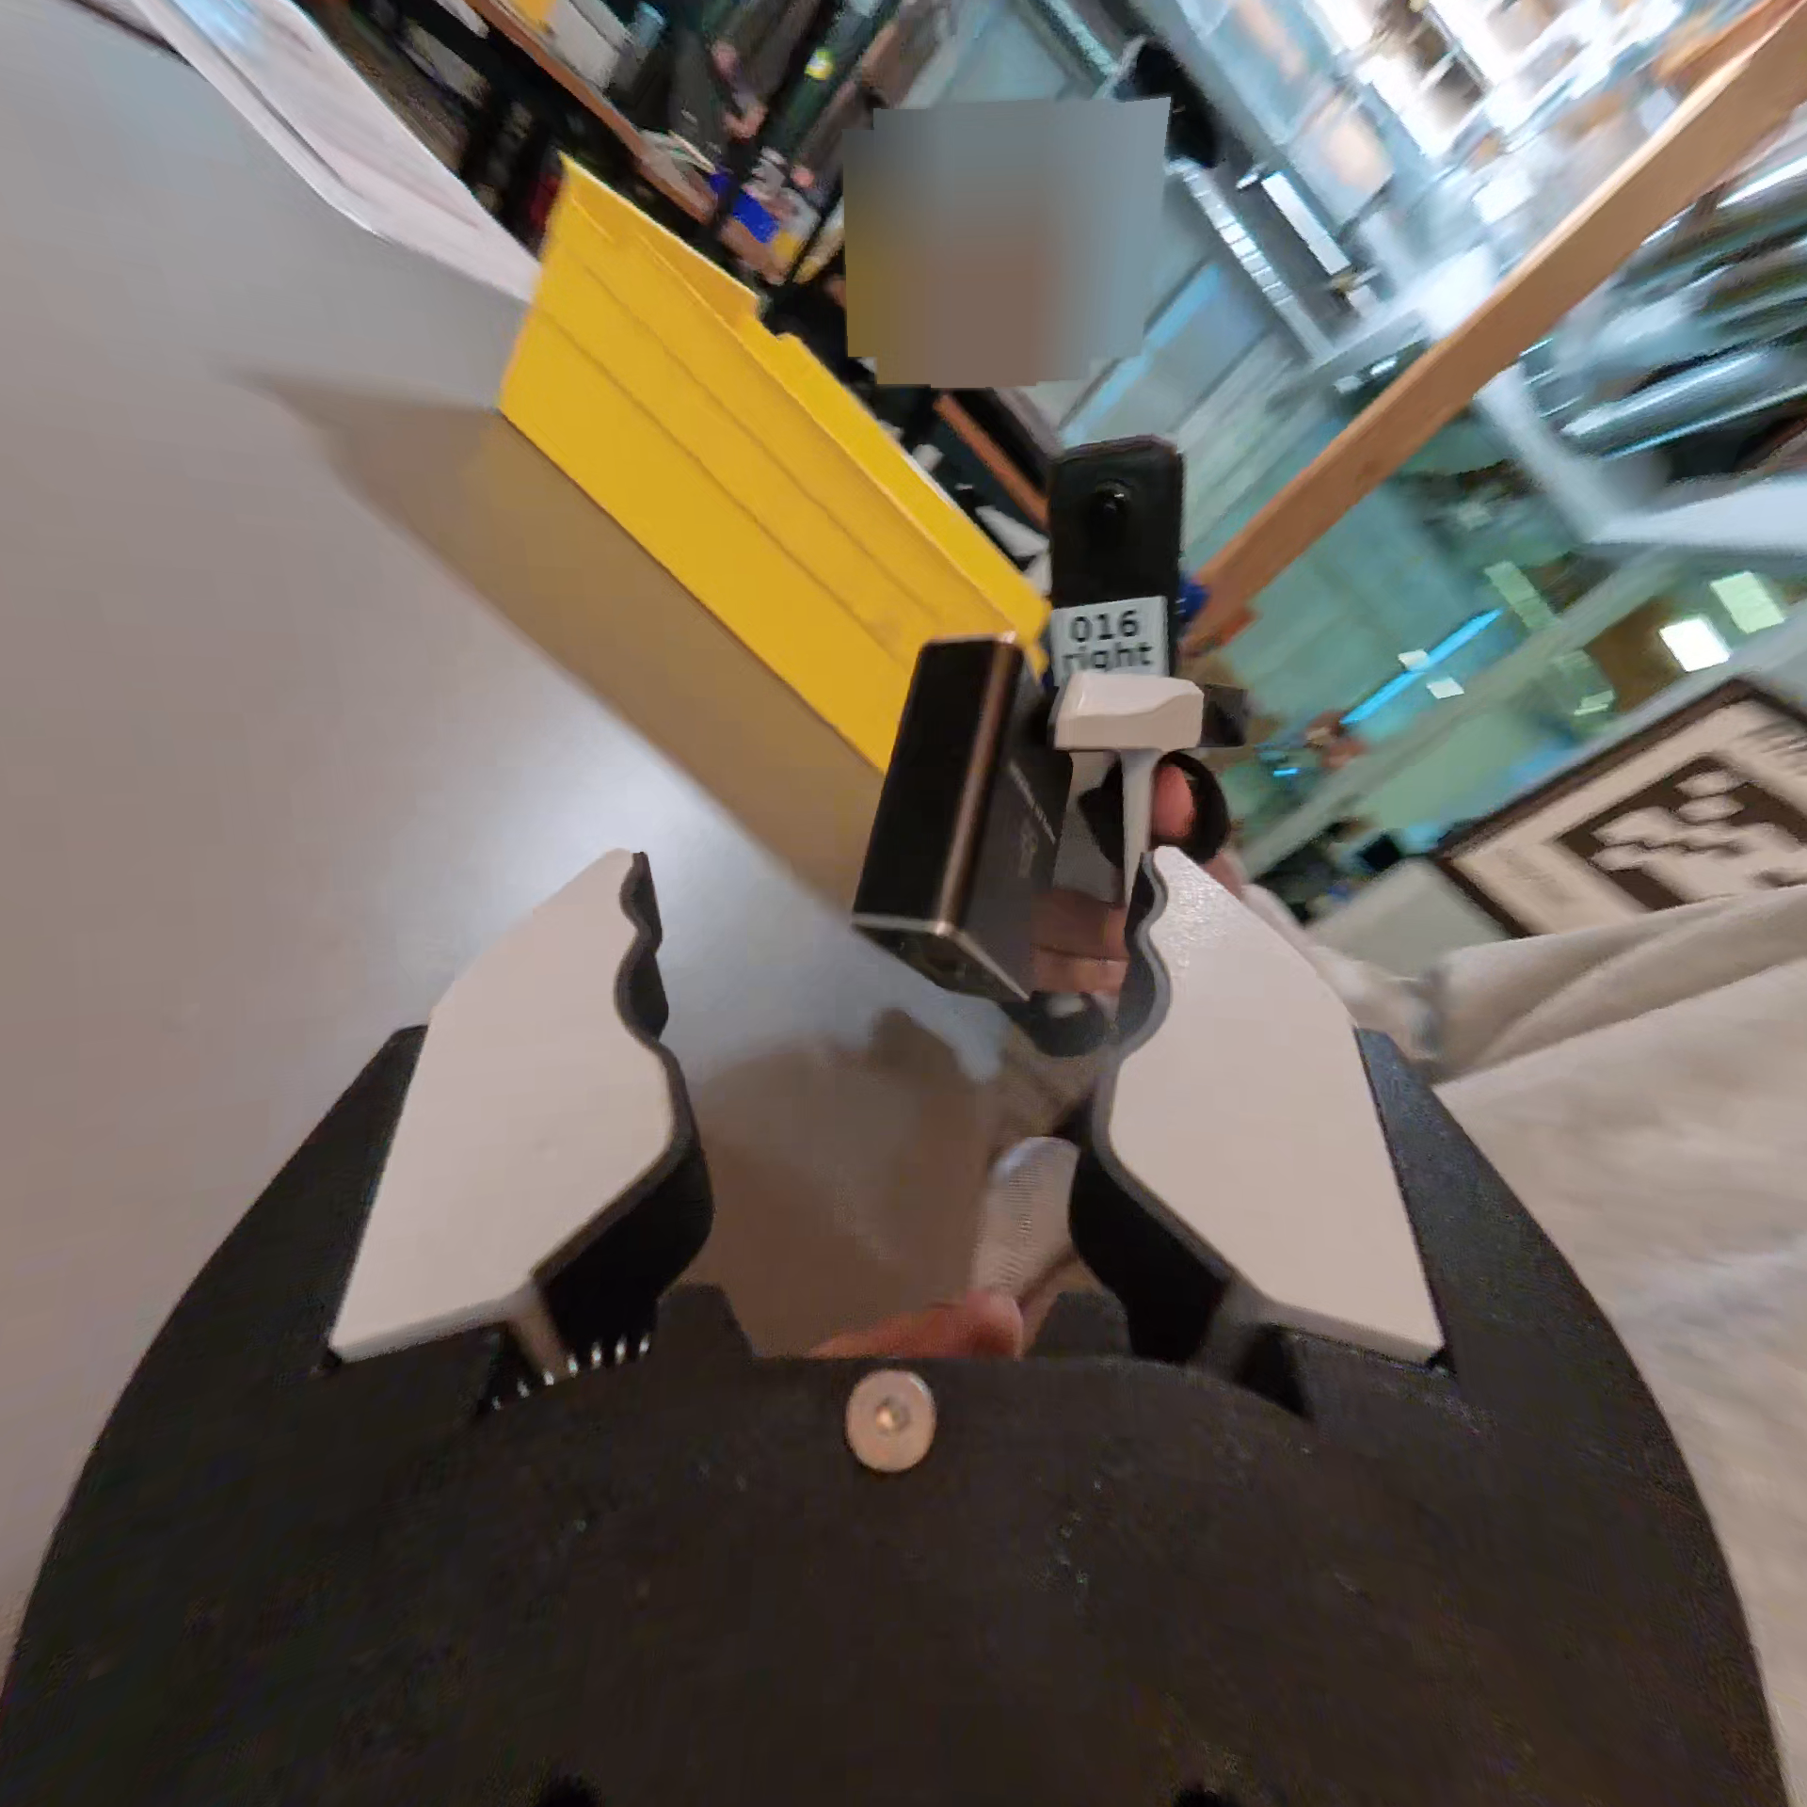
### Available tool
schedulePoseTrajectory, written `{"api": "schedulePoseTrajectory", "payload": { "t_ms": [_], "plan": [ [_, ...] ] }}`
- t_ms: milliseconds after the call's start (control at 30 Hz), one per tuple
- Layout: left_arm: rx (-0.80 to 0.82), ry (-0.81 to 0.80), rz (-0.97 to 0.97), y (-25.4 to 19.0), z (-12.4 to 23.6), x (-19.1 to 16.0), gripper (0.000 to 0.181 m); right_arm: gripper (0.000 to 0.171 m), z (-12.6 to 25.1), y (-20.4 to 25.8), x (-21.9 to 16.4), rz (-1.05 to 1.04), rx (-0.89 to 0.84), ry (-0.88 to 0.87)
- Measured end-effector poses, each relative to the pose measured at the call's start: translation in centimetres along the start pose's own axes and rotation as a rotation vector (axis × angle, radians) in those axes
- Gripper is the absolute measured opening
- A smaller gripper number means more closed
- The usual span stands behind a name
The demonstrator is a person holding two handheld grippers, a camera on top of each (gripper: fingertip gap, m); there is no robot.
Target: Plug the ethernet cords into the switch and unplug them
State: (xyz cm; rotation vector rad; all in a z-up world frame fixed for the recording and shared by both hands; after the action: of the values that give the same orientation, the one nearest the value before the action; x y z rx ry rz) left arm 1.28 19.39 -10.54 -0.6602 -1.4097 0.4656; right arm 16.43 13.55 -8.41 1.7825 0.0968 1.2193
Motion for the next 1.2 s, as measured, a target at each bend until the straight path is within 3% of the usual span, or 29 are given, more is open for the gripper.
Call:
{"api": "schedulePoseTrajectory", "payload": {
  "t_ms": [200, 400, 600, 767, 867, 1000, 1200],
  "plan": [
    [-0.290, -0.018, 0.192, -1.4, -1.0, -1.0, 0.061, 0.024, -0.3, 1.8, 0.3, 0.180, 0.031, -0.071],
    [-0.324, -0.068, 0.173, -1.6, -0.6, -0.9, 0.029, 0.024, -0.9, 3.2, -0.3, 0.360, -0.001, -0.049],
    [-0.331, -0.160, 0.176, -1.2, 0.1, -0.4, 0.022, 0.028, -0.5, 2.6, -0.1, 0.378, -0.088, -0.053],
    [-0.397, -0.216, 0.294, -0.2, 1.0, 0.3, 0.023, 0.072, 0.4, 2.5, 1.0, 0.449, -0.112, -0.146],
    [-0.470, -0.191, 0.424, 0.4, 1.1, 0.3, 0.022, 0.086, 0.3, 2.5, 0.9, 0.612, -0.158, -0.068],
    [-0.469, -0.068, 0.446, 0.7, 0.5, -0.4, 0.022, 0.099, -0.4, 2.9, -0.3, 0.832, -0.162, 0.046],
    [-0.519, 0.070, 0.512, 0.4, -0.1, -1.4, 0.023, 0.100, -1.0, 2.7, -2.7, 1.096, -0.154, 0.283]
  ]
}}
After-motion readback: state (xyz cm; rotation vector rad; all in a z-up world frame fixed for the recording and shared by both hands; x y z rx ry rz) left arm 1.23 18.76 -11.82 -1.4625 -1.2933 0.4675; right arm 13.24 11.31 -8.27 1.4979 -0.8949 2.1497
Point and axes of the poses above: each gripper's, where its closed fingertips meet, z back along the fingers, x out of its top, y = z × x across the jaws, the point moved 8 cm from there along z, back along the fingers
